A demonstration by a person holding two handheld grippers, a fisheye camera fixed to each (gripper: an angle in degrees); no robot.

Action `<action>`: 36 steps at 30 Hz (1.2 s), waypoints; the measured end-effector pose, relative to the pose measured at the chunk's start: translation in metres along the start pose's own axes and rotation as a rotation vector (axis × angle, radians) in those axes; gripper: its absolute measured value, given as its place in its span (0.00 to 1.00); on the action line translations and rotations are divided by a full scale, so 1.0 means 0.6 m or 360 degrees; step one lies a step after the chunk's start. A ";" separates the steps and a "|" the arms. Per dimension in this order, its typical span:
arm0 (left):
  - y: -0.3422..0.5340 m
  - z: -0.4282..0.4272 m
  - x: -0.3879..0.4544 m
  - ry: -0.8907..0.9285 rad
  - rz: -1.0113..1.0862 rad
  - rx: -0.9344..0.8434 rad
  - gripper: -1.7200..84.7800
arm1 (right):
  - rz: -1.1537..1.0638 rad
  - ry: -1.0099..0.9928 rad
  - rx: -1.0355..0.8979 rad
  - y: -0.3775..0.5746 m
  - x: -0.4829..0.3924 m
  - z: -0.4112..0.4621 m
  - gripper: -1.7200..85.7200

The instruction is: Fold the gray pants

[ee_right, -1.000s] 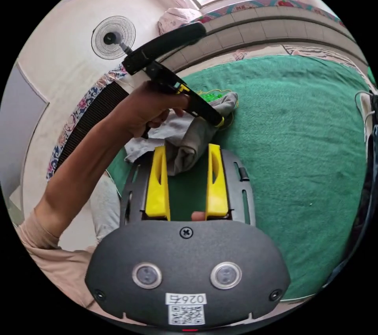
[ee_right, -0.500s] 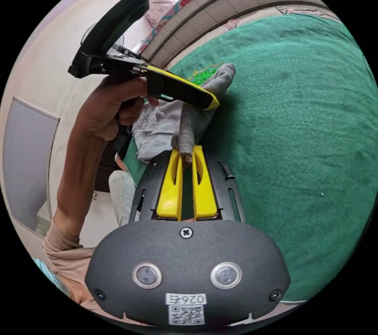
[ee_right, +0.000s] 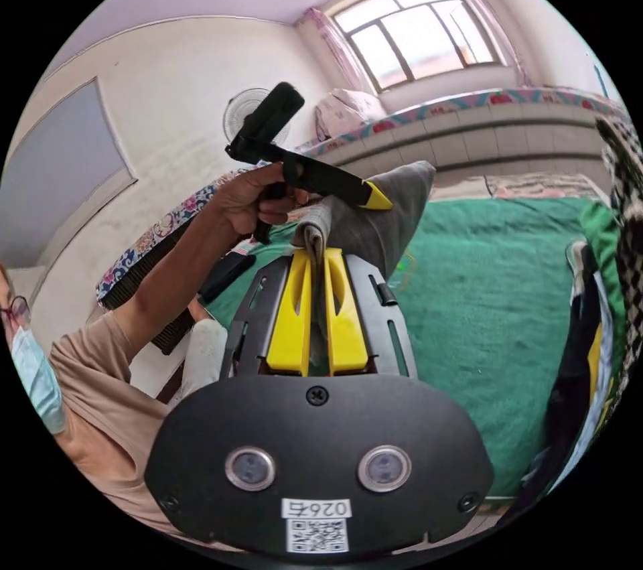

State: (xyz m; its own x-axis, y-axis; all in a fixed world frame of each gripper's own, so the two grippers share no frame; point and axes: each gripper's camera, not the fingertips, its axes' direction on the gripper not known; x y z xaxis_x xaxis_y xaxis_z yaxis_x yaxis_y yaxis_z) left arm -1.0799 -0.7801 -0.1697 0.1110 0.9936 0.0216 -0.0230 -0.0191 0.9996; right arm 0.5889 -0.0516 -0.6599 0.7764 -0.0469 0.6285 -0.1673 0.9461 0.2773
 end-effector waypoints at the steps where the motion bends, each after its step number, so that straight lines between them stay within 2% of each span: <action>1: 0.041 -0.032 -0.022 0.0006 -0.0001 0.0038 0.07 | -0.0063 -0.0020 0.0019 -0.017 -0.036 0.017 0.01; 6: 0.247 -0.153 -0.156 -0.0045 -0.0091 0.0201 0.07 | -0.0317 -0.0114 -0.0068 -0.108 -0.192 0.173 0.01; 9: 0.409 -0.200 -0.284 -0.0073 -0.0252 0.0305 0.07 | -0.0482 -0.0205 -0.0161 -0.151 -0.287 0.318 0.05; 12: 0.584 -0.193 -0.451 -0.0182 -0.0570 0.0318 0.07 | -0.0517 -0.0384 -0.0515 -0.178 -0.337 0.490 0.08; 14: 0.731 -0.135 -0.599 -0.0092 -0.0937 0.0280 0.08 | -0.0415 -0.0394 -0.0755 -0.174 -0.333 0.569 0.08; 15: 0.767 -0.113 -0.630 -0.0046 -0.1025 0.0266 0.08 | -0.0407 -0.0385 -0.0788 -0.170 -0.329 0.577 0.08; 16: 0.832 -0.072 -0.677 0.0087 -0.1120 0.0311 0.08 | -0.0396 -0.0346 -0.0868 -0.159 -0.319 0.588 0.08; 17: 0.891 -0.045 -0.709 0.0304 -0.1151 0.0524 0.08 | -0.0392 -0.0288 -0.0944 -0.144 -0.306 0.591 0.08; 19: 0.959 -0.017 -0.737 0.0594 -0.1157 0.0842 0.07 | -0.0380 -0.0180 -0.1032 -0.120 -0.285 0.589 0.07; 21: 1.003 -0.007 -0.740 0.0638 -0.1182 0.1003 0.04 | -0.0323 -0.0101 -0.1117 -0.100 -0.263 0.591 0.06; 24: 1.044 -0.040 -0.687 0.0396 -0.1181 0.1201 0.02 | -0.0134 -0.0244 -0.1116 -0.112 -0.247 0.597 0.04; 26: 1.032 -0.063 -0.597 0.0082 -0.1046 0.1277 0.01 | -0.0099 -0.0359 -0.1055 -0.131 -0.265 0.598 0.02; 28: 0.998 -0.048 -0.536 -0.0010 -0.0869 0.1241 0.01 | -0.0163 -0.0359 -0.1083 -0.139 -0.292 0.609 0.01; 30: 0.950 -0.006 -0.502 -0.0053 -0.0692 0.1054 0.01 | -0.0285 -0.0268 -0.1193 -0.134 -0.323 0.630 0.01; 31: 0.920 0.039 -0.496 -0.0179 -0.0669 0.0804 0.01 | -0.0375 -0.0182 -0.1221 -0.124 -0.344 0.640 0.01; 32: 0.896 0.096 -0.506 -0.0425 -0.0771 0.0456 0.01 | -0.0452 -0.0135 -0.1196 -0.117 -0.363 0.641 0.01; 33: 0.885 0.122 -0.511 -0.0502 -0.0761 0.0312 0.01 | -0.0479 -0.0116 -0.1177 -0.116 -0.372 0.639 0.01; 34: 0.876 0.152 -0.516 -0.0536 -0.0721 0.0213 0.01 | -0.0520 -0.0083 -0.1152 -0.118 -0.393 0.632 0.01; 36: 0.877 0.149 -0.516 -0.0466 -0.0817 0.0263 0.01 | -0.0630 0.0065 -0.1143 -0.128 -0.430 0.615 0.01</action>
State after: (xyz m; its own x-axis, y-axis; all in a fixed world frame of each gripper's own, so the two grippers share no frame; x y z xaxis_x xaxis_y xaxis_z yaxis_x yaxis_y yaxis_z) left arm -1.0374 -1.1077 0.3516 0.3359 0.8091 -0.4823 0.2574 0.4137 0.8733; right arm 0.1772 -0.2305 -0.5750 0.7200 -0.4215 0.5512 0.5427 0.8371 -0.0687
